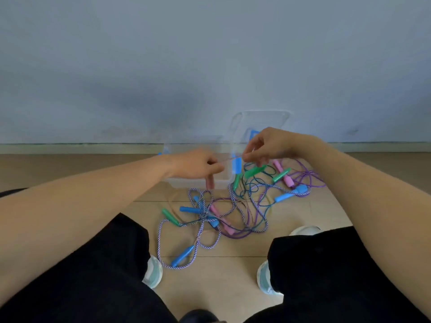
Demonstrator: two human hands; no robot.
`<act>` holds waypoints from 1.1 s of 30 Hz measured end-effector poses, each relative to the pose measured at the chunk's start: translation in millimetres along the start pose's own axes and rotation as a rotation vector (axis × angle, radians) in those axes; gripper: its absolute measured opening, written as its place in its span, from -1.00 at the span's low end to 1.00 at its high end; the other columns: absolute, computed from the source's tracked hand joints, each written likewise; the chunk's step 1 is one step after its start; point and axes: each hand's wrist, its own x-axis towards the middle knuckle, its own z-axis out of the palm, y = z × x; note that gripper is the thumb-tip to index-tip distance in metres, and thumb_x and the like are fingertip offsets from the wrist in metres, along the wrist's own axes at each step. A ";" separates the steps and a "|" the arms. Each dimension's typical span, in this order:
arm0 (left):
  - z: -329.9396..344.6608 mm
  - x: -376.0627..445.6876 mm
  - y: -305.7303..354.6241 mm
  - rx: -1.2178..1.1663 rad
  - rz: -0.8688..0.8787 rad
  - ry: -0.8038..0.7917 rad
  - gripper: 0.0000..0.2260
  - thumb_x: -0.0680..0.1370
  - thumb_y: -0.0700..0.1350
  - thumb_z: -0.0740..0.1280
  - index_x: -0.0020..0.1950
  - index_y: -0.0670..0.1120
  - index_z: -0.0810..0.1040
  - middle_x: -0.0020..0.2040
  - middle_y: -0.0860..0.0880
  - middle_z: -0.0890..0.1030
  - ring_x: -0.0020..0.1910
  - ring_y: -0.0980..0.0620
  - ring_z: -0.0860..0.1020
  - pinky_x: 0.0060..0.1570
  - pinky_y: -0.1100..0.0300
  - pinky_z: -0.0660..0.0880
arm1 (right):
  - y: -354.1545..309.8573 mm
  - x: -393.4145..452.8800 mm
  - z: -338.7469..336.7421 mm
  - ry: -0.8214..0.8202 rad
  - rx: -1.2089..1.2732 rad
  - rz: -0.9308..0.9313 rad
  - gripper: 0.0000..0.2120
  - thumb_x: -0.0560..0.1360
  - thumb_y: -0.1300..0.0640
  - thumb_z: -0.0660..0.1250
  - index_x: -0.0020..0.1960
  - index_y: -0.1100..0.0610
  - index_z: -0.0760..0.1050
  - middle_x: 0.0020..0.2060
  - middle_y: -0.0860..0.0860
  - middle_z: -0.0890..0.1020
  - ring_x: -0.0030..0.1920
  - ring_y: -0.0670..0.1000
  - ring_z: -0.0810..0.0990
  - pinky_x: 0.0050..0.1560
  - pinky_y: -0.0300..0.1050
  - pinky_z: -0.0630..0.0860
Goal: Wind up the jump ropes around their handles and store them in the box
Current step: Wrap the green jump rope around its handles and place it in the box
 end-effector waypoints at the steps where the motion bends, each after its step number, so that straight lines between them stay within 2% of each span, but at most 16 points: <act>1: -1.9 -2.3 -9.7 0.019 -0.033 -0.058 -0.68 0.64 0.11 0.21 -0.22 -0.06 0.39 -0.29 0.01 0.72 -0.31 0.10 0.54 -0.10 0.14 0.42 | 8.6 8.6 3.6 -0.001 -0.111 0.050 -0.87 0.45 0.05 0.48 -0.08 0.10 0.66 -0.30 0.03 0.69 -0.32 -0.08 0.63 -0.17 -0.18 0.54; 4: -12.6 -0.7 -37.9 0.262 -0.128 -0.149 -0.69 0.58 0.07 0.30 -0.30 -0.05 0.39 -0.40 -0.09 0.63 -0.47 0.09 0.54 -0.23 0.17 0.48 | 40.1 35.9 15.6 0.055 -0.409 0.232 -0.75 0.46 -0.04 0.42 -0.25 0.13 0.57 -0.35 0.05 0.61 -0.22 0.09 0.60 -0.22 -0.16 0.46; 7: -20.4 10.2 -57.2 0.301 -0.140 -0.027 -0.67 0.58 -0.02 0.28 -0.37 -0.06 0.38 -0.46 -0.02 0.50 -0.50 0.00 0.51 -0.27 0.04 0.55 | 67.2 48.3 11.1 0.195 -0.344 0.367 -0.64 0.56 -0.04 0.26 -0.21 0.23 0.57 -0.39 0.09 0.58 -0.22 0.14 0.57 -0.31 -0.16 0.35; 10: -24.0 14.1 -66.1 0.203 -0.202 -0.046 -0.63 0.66 0.05 0.12 -0.17 -0.15 0.51 -0.41 0.00 0.66 -0.44 0.06 0.62 -0.18 0.11 0.56 | 93.9 55.6 10.2 0.265 -0.225 0.479 -0.76 0.56 0.12 0.24 -0.09 0.26 0.59 -0.28 0.16 0.63 -0.28 0.13 0.55 -0.43 -0.20 0.31; 12: -22.6 14.7 -63.6 0.060 -0.273 -0.127 -0.52 0.67 0.13 0.05 0.05 -0.25 0.53 -0.40 -0.12 0.67 -0.38 -0.07 0.67 -0.13 0.08 0.63 | 110.3 63.0 24.9 0.197 -0.207 0.545 -0.87 0.55 0.18 0.26 0.03 0.21 0.53 -0.19 0.16 0.67 -0.34 0.10 0.55 -0.53 -0.21 0.33; 13: -21.3 14.9 -58.5 0.024 -0.288 -0.154 -0.45 0.67 0.16 0.04 0.13 -0.32 0.52 -0.43 -0.17 0.65 -0.41 -0.10 0.66 -0.16 0.10 0.63 | 117.2 65.6 37.0 0.161 -0.146 0.588 -0.83 0.57 0.18 0.23 0.10 0.22 0.51 -0.22 0.13 0.67 -0.38 0.08 0.56 -0.55 -0.22 0.37; 16: -15.8 18.4 -36.5 0.024 -0.228 -0.152 -0.41 0.65 0.17 0.08 0.18 -0.36 0.52 -0.52 -0.10 0.53 -0.51 -0.09 0.60 -0.31 0.15 0.59 | 130.4 74.4 82.0 0.093 -0.004 0.621 -0.83 0.58 0.20 0.21 0.00 0.27 0.53 -0.17 0.11 0.67 -0.31 0.10 0.60 -0.42 -0.16 0.47; 19: -10.5 24.4 -23.7 -0.003 -0.183 -0.136 -0.58 0.65 0.10 0.16 -0.05 -0.25 0.53 -0.48 -0.06 0.42 -0.60 0.03 0.48 -0.43 0.11 0.58 | 136.6 89.8 131.3 -0.017 0.072 0.676 -0.82 0.54 0.20 0.24 -0.09 0.24 0.60 -0.12 0.14 0.70 -0.14 0.13 0.68 -0.17 -0.13 0.56; 21: -4.1 32.1 -26.7 0.034 -0.169 -0.107 -0.64 0.66 0.01 0.16 -0.15 -0.22 0.53 -0.43 -0.07 0.44 -0.67 0.12 0.45 -0.44 0.13 0.53 | 150.1 106.6 154.8 0.100 0.151 0.710 -0.75 0.47 0.16 0.30 0.09 0.26 0.57 0.02 0.18 0.66 0.05 0.18 0.64 0.13 0.01 0.57; 23: 4.7 45.1 -29.6 0.083 -0.154 -0.067 -0.66 0.64 -0.06 0.16 -0.15 -0.27 0.55 -0.38 -0.17 0.53 -0.60 0.06 0.53 -0.37 0.10 0.51 | 147.7 114.2 158.1 0.179 0.135 0.719 -0.73 0.53 0.14 0.23 0.15 0.22 0.55 0.09 0.14 0.61 0.16 0.17 0.56 0.19 -0.02 0.52; 25: 16.6 61.1 -25.9 0.079 -0.150 -0.051 -0.68 0.61 -0.09 0.19 -0.15 -0.29 0.56 -0.32 -0.24 0.62 -0.48 -0.07 0.59 -0.32 0.11 0.52 | 146.7 119.6 149.9 0.318 0.257 0.674 -0.78 0.57 0.16 0.17 -0.11 0.21 0.55 -0.12 0.14 0.57 0.00 0.16 0.56 0.01 -0.09 0.51; 27: 30.7 81.5 -19.2 0.070 -0.154 -0.039 -0.71 0.58 -0.11 0.22 -0.12 -0.31 0.58 -0.23 -0.27 0.66 -0.38 -0.11 0.57 -0.24 0.09 0.53 | 151.1 126.7 137.9 0.438 0.278 0.585 -0.73 0.53 0.16 0.23 -0.34 0.19 0.43 -0.30 0.16 0.54 -0.19 0.16 0.53 -0.13 -0.02 0.53; 28: 37.7 91.6 -15.2 0.073 -0.164 -0.040 -0.72 0.58 -0.11 0.23 -0.10 -0.31 0.59 -0.19 -0.28 0.67 -0.31 -0.13 0.58 -0.21 0.08 0.53 | 158.1 130.9 130.9 0.501 0.308 0.573 -0.77 0.51 0.17 0.25 -0.31 0.20 0.47 -0.31 0.17 0.57 -0.21 0.17 0.55 -0.12 0.00 0.55; 30: 50.6 110.4 -9.2 0.090 -0.186 -0.068 -0.74 0.59 -0.11 0.24 -0.10 -0.27 0.60 -0.17 -0.23 0.67 -0.21 -0.16 0.59 -0.28 0.16 0.46 | 170.5 137.7 114.6 0.547 0.316 0.595 -0.85 0.52 0.20 0.27 -0.02 0.23 0.58 -0.13 0.17 0.64 -0.06 0.20 0.61 -0.05 -0.07 0.53; 31: 56.5 119.0 -7.6 0.086 -0.193 -0.089 -0.75 0.59 -0.11 0.23 -0.10 -0.25 0.60 -0.18 -0.19 0.67 -0.21 -0.13 0.60 -0.34 0.20 0.42 | 178.4 141.5 107.5 0.573 0.299 0.629 -0.78 0.52 0.22 0.28 0.14 0.25 0.55 -0.02 0.17 0.65 0.03 0.21 0.61 -0.04 -0.08 0.51; 33: 67.0 132.9 -5.4 0.050 -0.214 -0.139 -0.75 0.60 -0.11 0.22 -0.07 -0.24 0.60 -0.16 -0.18 0.70 -0.19 -0.11 0.65 -0.32 0.20 0.46 | 197.4 150.7 94.4 0.677 0.267 0.676 -0.62 0.50 0.28 0.26 0.31 0.26 0.43 0.10 0.19 0.61 0.10 0.23 0.60 -0.03 -0.04 0.52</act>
